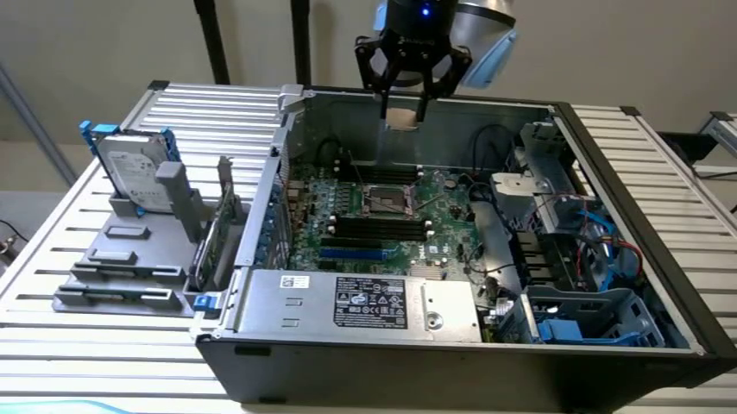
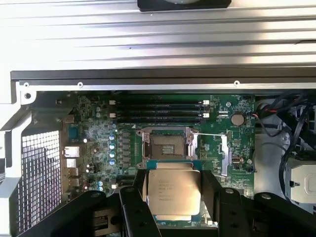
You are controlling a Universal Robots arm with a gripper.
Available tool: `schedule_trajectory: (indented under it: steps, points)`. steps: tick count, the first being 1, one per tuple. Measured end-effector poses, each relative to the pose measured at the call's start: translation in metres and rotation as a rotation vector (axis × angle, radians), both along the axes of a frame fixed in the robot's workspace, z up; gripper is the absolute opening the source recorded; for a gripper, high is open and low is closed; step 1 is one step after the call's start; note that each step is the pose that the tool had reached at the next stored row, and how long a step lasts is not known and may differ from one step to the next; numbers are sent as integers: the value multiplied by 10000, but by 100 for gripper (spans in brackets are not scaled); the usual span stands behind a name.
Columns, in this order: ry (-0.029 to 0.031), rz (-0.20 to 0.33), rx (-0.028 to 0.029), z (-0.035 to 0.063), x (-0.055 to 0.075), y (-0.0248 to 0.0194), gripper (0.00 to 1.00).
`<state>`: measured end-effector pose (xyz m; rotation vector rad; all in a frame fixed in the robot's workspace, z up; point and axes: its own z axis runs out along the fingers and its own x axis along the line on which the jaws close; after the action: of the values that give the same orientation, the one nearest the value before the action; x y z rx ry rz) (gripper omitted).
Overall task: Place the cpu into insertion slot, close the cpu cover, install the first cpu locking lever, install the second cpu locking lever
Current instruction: 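Place the cpu into insertion slot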
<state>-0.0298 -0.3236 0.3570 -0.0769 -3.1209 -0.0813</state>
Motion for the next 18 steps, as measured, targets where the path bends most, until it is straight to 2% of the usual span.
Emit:
schedule_trajectory:
  steps: [18]
  points:
    - [5, -2916, -11, -9, 0, 0, 54]
